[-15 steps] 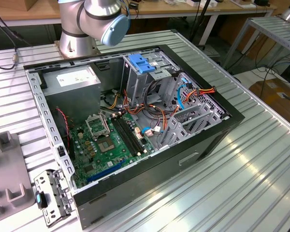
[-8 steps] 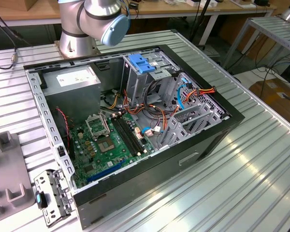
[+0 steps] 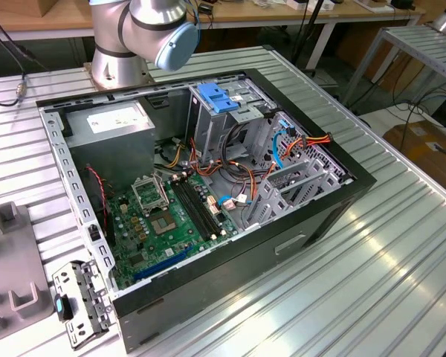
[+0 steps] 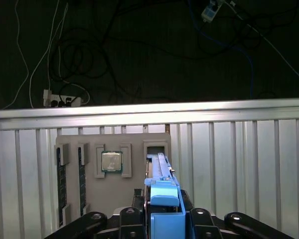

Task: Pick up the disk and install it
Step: 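Pick up the disk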

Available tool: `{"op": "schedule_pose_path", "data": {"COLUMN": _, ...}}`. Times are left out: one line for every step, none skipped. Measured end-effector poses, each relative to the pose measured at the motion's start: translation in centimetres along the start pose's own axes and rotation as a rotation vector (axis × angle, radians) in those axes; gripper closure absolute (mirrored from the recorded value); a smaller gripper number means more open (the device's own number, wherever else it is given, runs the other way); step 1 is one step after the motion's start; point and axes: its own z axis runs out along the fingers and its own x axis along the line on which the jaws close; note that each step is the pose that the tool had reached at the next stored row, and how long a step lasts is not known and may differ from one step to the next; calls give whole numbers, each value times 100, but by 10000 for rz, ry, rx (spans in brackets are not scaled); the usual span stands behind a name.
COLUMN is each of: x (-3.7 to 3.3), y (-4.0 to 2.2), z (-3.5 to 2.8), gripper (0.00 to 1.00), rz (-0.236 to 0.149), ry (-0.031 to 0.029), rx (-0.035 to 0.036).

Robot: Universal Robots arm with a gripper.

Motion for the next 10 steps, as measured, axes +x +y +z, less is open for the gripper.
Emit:
{"op": "schedule_pose_path", "data": {"x": 0, "y": 0, "z": 0, "gripper": 63, "rz": 0, "ry": 0, "rx": 0}}
{"op": "schedule_pose_path", "data": {"x": 0, "y": 0, "z": -1, "gripper": 63, "rz": 0, "ry": 0, "rx": 0}}
{"op": "schedule_pose_path", "data": {"x": 0, "y": 0, "z": -4, "gripper": 63, "rz": 0, "ry": 1, "rx": -1}}
{"op": "schedule_pose_path", "data": {"x": 0, "y": 0, "z": -9, "gripper": 63, "rz": 0, "ry": 1, "rx": -2}}
{"op": "schedule_pose_path", "data": {"x": 1, "y": 0, "z": -15, "gripper": 63, "rz": 0, "ry": 0, "rx": -1}}
{"op": "schedule_pose_path", "data": {"x": 1, "y": 0, "z": -22, "gripper": 63, "rz": 0, "ry": 0, "rx": 0}}
{"op": "schedule_pose_path", "data": {"x": 1, "y": 0, "z": -27, "gripper": 63, "rz": 0, "ry": 0, "rx": 0}}
{"op": "schedule_pose_path", "data": {"x": 1, "y": 0, "z": -34, "gripper": 63, "rz": 0, "ry": 1, "rx": 0}}
{"op": "schedule_pose_path", "data": {"x": 2, "y": 0, "z": -47, "gripper": 63, "rz": 0, "ry": 0, "rx": 0}}
{"op": "schedule_pose_path", "data": {"x": 2, "y": 0, "z": -54, "gripper": 63, "rz": 0, "ry": 0, "rx": 1}}
